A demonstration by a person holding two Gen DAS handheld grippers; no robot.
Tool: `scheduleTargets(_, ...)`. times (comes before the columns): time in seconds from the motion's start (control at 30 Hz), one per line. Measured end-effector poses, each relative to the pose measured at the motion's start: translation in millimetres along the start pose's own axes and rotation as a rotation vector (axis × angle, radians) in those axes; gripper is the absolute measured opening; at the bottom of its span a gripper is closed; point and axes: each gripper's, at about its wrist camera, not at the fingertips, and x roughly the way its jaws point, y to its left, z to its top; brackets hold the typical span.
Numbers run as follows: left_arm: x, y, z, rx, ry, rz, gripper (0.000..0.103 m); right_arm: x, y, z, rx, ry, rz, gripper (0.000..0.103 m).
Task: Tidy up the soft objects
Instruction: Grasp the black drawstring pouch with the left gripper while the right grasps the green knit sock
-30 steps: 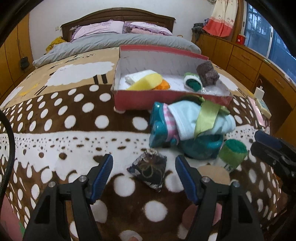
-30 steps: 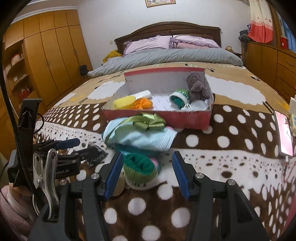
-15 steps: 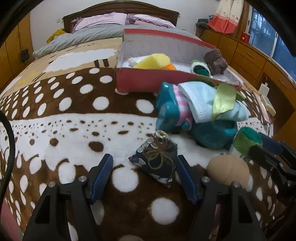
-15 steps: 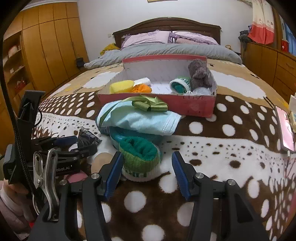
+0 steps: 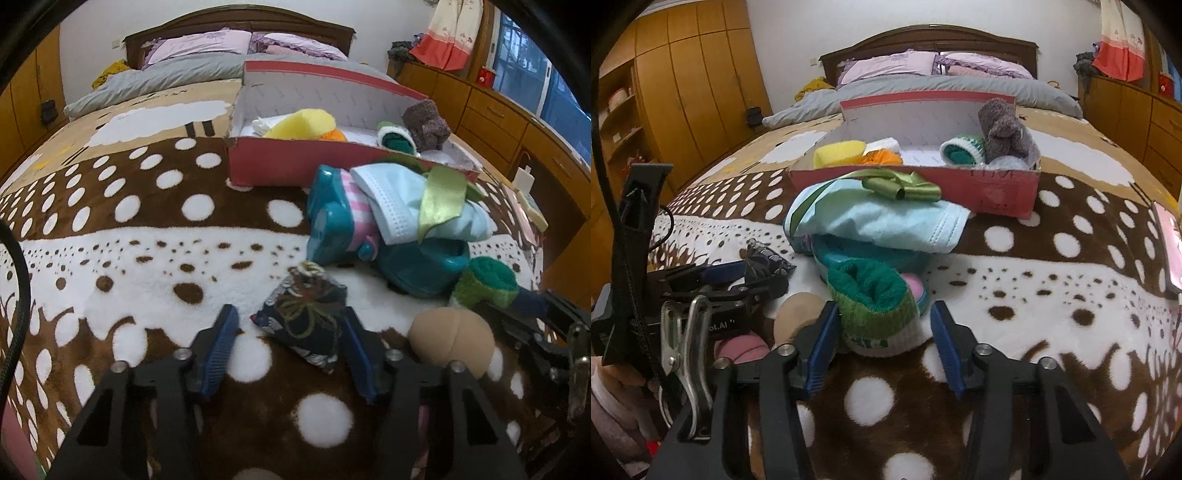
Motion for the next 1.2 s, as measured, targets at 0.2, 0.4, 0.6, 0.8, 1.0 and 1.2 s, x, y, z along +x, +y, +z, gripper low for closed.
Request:
scheduleTargets(0.2, -3.7, -2.7, -0.6, 0.008, -0.009, -0.003, 0.046, 0.5, 1.5, -2.1, 0.000, -0.001, 0.011, 0.039)
scheduleTargets(0.4, -10.3, -4.1, -2.1, 0.013, -0.016, -0.002, 0.045, -4.3, 2.4, -2.6, -0.003, -0.014, 0.007, 0.034)
scheduleTargets(0.6, -21.2, -7.0, -1.8, 0.016, -0.034, 0.001, 0.045, -13.4, 6.8, -2.3, -0.027, -0.035, -0.001, 0.033)
scheduleTargets(0.8, -35.7, -7.9, -1.0, 0.018, -0.063, 0.003, 0.045, -25.1, 5.7, -4.0, -0.023, -0.057, 0.000, 0.033)
scheduleTargets(1.0, -48.2, -7.5, 0.3, 0.014, -0.087, 0.000, 0.045, -36.4, 1.4, -5.2, -0.010, -0.079, -0.011, 0.033)
scheduleTargets(1.2, -58.6, -11.2, 2.7, 0.020, -0.109, -0.010, 0.045, -44.2, -4.1, -3.8, 0.004, -0.095, -0.029, 0.033)
